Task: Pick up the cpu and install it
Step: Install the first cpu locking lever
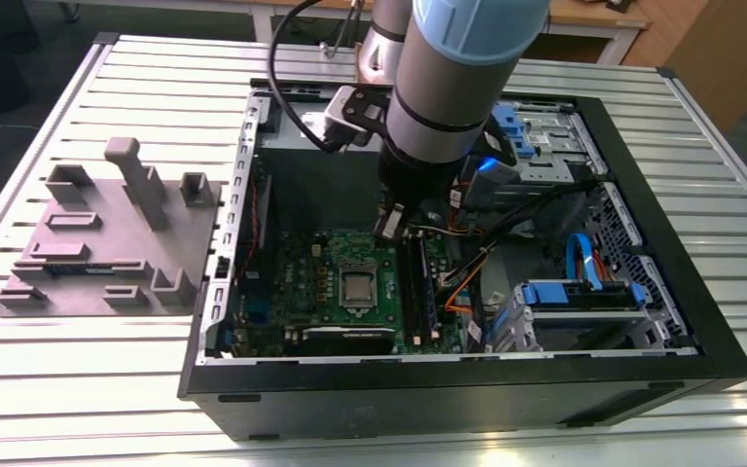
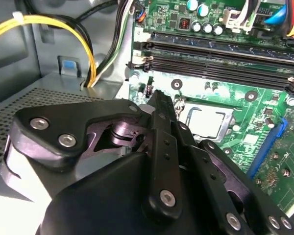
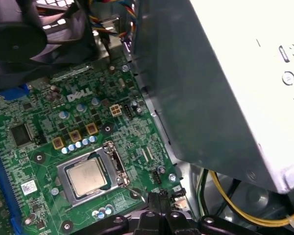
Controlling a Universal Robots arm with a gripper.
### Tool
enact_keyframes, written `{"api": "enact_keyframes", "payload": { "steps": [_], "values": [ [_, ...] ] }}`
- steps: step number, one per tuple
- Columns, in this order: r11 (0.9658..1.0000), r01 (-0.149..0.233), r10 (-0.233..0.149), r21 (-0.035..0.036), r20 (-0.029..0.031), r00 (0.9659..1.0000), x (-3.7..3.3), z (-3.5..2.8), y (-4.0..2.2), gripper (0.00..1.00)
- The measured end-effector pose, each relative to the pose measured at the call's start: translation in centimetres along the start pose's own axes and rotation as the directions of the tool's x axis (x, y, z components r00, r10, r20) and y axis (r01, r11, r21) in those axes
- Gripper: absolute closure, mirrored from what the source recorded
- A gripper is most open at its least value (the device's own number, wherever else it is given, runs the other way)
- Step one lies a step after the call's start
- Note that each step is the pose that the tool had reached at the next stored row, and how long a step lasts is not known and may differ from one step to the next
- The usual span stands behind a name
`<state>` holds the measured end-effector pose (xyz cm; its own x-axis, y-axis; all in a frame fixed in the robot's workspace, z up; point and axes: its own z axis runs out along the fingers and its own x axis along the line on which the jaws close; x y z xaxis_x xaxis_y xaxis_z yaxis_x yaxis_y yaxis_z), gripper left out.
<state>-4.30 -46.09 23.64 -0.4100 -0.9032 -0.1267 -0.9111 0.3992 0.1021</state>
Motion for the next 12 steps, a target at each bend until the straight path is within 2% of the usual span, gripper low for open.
{"api": "enact_keyframes", "payload": {
  "steps": [5, 8, 12],
  "values": [
    [0.9993, 0.038, -0.038, -0.0050, -0.0038, 0.9993, 0.24, -0.01, 0.19, 0.90],
    [0.9991, 0.043, -0.043, -0.0057, -0.0043, 0.9991, 0.55, -0.05, 0.10, 0.90],
    [0.9990, 0.043, -0.043, -0.0057, -0.0043, 0.9990, 0.58, -0.06, 0.09, 0.90]
  ]
}}
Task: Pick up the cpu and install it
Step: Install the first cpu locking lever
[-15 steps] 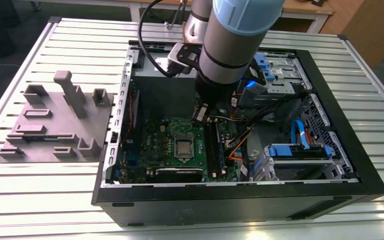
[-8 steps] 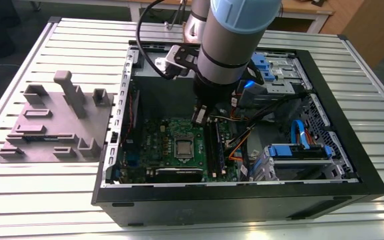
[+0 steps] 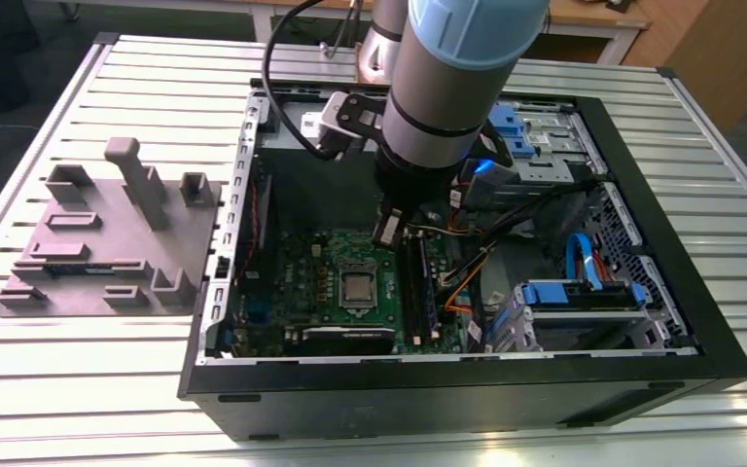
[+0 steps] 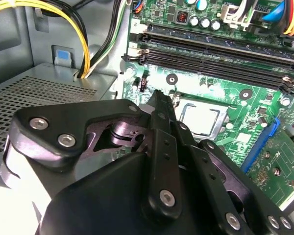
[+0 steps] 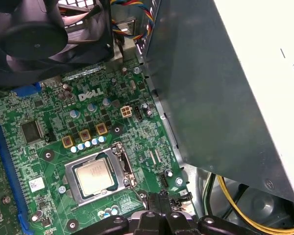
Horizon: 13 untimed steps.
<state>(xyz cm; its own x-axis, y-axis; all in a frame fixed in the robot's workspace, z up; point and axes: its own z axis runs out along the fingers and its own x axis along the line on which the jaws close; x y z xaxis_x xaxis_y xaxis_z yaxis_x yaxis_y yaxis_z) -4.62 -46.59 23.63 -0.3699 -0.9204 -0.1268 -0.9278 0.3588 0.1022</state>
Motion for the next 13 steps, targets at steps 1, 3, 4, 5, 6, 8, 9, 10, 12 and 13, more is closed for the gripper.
{"api": "enact_keyframes", "payload": {
  "steps": [1, 3, 4, 5, 6, 8, 9, 10, 12, 13],
  "values": [
    [1.0000, 0.000, 0.000, 0.0000, 0.0000, 1.0000, 0.01, 0.00, 0.00, 0.90],
    [1.0000, 0.000, 0.000, 0.0000, 0.0000, 1.0000, 0.02, 0.00, 0.00, 0.90],
    [1.0000, 0.000, 0.000, 0.0000, 0.0000, 1.0000, 0.04, -0.01, -0.01, 0.90],
    [1.0000, 0.000, 0.000, 0.0000, 0.0000, 1.0000, 0.06, -0.01, -0.02, 0.90],
    [1.0000, 0.000, 0.000, 0.0000, 0.0000, 1.0000, 0.09, -0.02, -0.03, 0.90],
    [1.0000, 0.000, 0.000, 0.0000, 0.0000, 1.0000, 0.18, -0.03, -0.07, 0.90],
    [1.0000, 0.000, 0.000, 0.0000, 0.0000, 1.0000, 0.24, -0.04, -0.09, 0.90],
    [1.0000, 0.000, 0.000, -0.0001, 0.0001, 1.0000, 0.30, -0.05, -0.12, 0.90],
    [1.0000, 0.000, 0.000, 0.0000, -0.0001, 1.0000, 0.41, -0.07, -0.15, 0.90],
    [1.0000, 0.000, 0.000, 0.0000, 0.0000, 1.0000, 0.41, -0.07, -0.15, 0.90]
  ]
}}
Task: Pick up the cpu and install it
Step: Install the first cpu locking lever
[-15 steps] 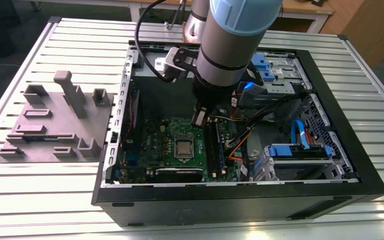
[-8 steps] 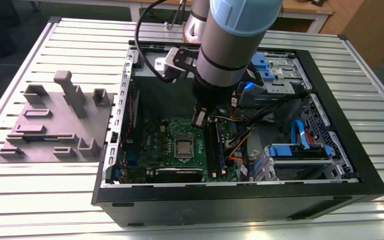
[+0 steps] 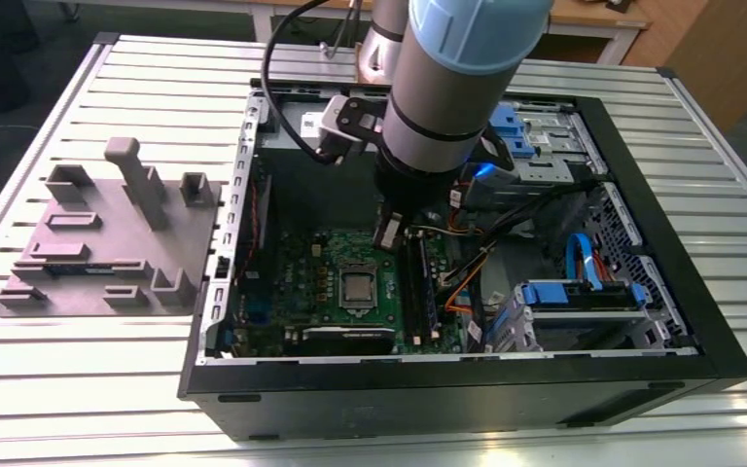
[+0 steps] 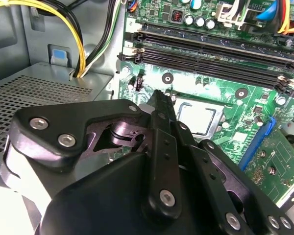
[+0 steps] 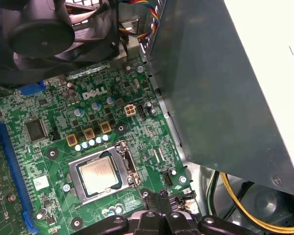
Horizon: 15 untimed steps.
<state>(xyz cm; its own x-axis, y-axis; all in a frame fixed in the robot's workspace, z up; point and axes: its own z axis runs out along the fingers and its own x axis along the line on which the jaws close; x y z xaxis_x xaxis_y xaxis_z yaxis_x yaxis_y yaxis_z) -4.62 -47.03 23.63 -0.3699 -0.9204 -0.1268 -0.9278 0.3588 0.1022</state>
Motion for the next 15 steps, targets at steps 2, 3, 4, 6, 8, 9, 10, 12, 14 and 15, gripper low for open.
{"api": "enact_keyframes", "payload": {
  "steps": [2, 3, 4, 6, 8, 9, 10, 12, 14, 15],
  "values": [
    [1.0000, 0.000, 0.000, 0.0000, 0.0000, 1.0000, 0.01, 0.00, -0.01, 0.90],
    [1.0000, 0.000, 0.000, 0.0000, 0.0000, 1.0000, 0.02, 0.00, -0.01, 0.90],
    [1.0000, 0.000, 0.000, 0.0000, 0.0000, 1.0000, 0.02, 0.00, -0.01, 0.90],
    [1.0000, 0.000, 0.000, 0.0000, 0.0000, 1.0000, 0.03, 0.00, -0.02, 0.90],
    [1.0000, 0.000, 0.000, 0.0000, 0.0000, 1.0000, 0.03, 0.00, -0.02, 0.90],
    [1.0000, 0.000, 0.000, 0.0000, 0.0000, 1.0000, 0.03, 0.00, -0.02, 0.90],
    [1.0000, 0.000, 0.000, 0.0000, 0.0000, 1.0000, 0.04, 0.00, -0.02, 0.90],
    [1.0000, 0.000, 0.000, 0.0000, 0.0000, 1.0000, 0.04, 0.00, -0.02, 0.90],
    [1.0000, 0.002, -0.002, -0.0003, -0.0002, 1.0000, 0.09, -0.01, -0.04, 0.90],
    [0.9999, 0.011, -0.011, -0.0015, -0.0009, 0.9999, 0.08, 0.00, -0.04, 0.90]
  ]
}}
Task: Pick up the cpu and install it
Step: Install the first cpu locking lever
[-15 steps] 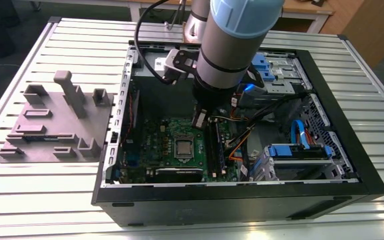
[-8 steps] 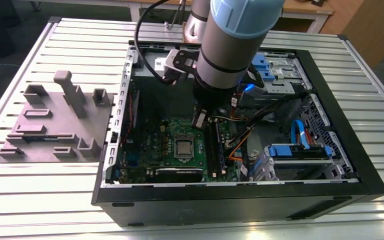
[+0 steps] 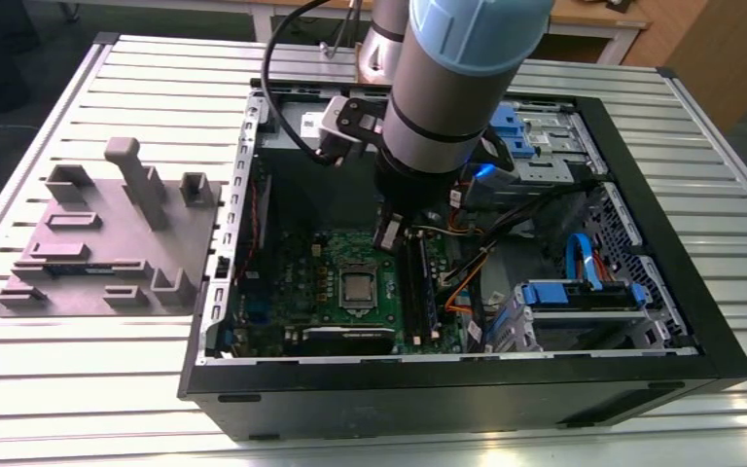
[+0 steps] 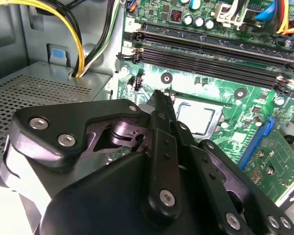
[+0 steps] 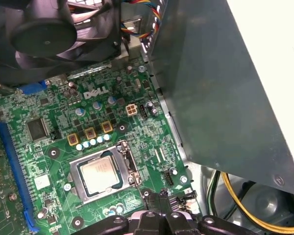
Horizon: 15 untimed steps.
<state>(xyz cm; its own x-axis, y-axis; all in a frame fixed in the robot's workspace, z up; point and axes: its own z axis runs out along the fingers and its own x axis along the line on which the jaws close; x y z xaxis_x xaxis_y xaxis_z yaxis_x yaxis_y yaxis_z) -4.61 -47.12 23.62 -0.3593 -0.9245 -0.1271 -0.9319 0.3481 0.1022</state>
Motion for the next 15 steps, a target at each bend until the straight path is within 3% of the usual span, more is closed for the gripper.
{"api": "enact_keyframes", "payload": {
  "steps": [5, 15],
  "values": [
    [0.9987, 0.050, -0.050, -0.0065, -0.0052, 0.9987, 0.10, 0.00, -0.01, 0.90],
    [0.9974, 0.071, -0.071, -0.0090, -0.0082, 0.9974, 0.87, 0.13, -0.29, 0.90]
  ]
}}
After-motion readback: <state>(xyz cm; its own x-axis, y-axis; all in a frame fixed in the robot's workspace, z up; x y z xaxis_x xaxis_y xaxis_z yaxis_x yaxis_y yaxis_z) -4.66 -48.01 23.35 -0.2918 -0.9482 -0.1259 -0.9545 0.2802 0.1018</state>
